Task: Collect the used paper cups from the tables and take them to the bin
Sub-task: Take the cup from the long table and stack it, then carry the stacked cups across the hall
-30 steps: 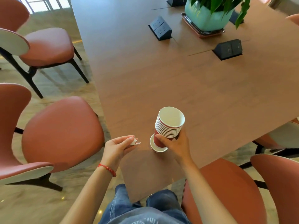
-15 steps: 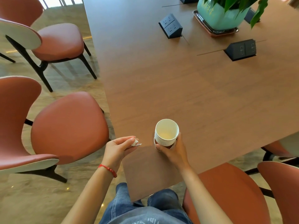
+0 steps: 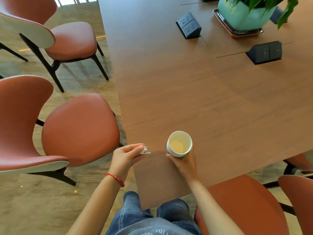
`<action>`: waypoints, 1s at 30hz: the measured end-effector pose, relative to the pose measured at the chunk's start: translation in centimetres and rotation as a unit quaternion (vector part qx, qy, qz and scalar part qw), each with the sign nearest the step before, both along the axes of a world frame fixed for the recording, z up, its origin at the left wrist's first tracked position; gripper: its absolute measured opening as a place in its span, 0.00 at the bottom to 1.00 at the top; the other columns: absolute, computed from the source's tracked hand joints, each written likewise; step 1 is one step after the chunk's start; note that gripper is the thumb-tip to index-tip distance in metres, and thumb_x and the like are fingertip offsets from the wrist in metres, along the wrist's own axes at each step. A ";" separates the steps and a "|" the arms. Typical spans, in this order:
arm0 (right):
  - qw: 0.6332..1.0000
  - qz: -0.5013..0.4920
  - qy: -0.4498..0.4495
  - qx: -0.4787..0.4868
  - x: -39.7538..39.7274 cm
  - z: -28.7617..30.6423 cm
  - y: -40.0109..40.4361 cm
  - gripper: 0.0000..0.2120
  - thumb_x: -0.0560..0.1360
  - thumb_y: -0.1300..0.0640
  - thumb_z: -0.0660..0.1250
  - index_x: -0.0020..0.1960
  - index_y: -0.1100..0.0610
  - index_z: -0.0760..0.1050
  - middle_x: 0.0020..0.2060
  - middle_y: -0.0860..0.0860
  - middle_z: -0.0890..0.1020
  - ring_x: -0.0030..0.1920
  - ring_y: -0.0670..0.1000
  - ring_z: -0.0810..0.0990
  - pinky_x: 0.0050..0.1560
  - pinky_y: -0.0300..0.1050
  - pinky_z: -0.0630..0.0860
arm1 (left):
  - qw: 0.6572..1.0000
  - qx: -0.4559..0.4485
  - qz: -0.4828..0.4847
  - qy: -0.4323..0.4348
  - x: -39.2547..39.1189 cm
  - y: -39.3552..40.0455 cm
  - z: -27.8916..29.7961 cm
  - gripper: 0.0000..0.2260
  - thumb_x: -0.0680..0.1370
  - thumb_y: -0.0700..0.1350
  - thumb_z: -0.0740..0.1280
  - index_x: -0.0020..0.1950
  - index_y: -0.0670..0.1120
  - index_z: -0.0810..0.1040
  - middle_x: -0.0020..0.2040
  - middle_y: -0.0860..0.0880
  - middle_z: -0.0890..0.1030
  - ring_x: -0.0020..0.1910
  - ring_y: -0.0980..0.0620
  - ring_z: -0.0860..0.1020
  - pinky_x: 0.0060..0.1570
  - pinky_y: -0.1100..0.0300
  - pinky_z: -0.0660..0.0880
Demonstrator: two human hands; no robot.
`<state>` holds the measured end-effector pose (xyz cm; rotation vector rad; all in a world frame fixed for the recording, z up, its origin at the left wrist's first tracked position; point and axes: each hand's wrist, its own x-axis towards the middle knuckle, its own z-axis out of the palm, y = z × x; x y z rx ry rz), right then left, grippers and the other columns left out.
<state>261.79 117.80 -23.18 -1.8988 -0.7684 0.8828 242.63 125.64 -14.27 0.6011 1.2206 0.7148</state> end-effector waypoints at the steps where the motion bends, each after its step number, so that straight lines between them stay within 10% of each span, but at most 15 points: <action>1: 1.000 -0.005 0.002 0.001 -0.2 0.0 0.2 0.37 0.56 0.47 0.79 0.56 0.32 0.62 0.53 0.36 0.76 0.52 0.30 0.73 0.45 0.21 0.68 | 1.000 0.000 0.002 0.000 -0.2 0.1 0.0 0.03 0.72 0.34 0.69 0.42 0.39 0.82 0.39 0.43 0.85 0.40 0.50 0.84 0.35 0.64 0.79; 30: 0.981 0.109 0.100 0.126 -7.1 9.4 7.0 0.26 0.64 0.62 0.77 0.55 0.45 0.71 0.50 0.42 0.81 0.48 0.38 0.80 0.43 0.31 0.76 | 0.995 0.048 0.083 -0.027 -7.4 4.1 2.7 0.05 0.71 0.35 0.70 0.38 0.41 0.84 0.40 0.42 0.85 0.38 0.50 0.84 0.36 0.62 0.80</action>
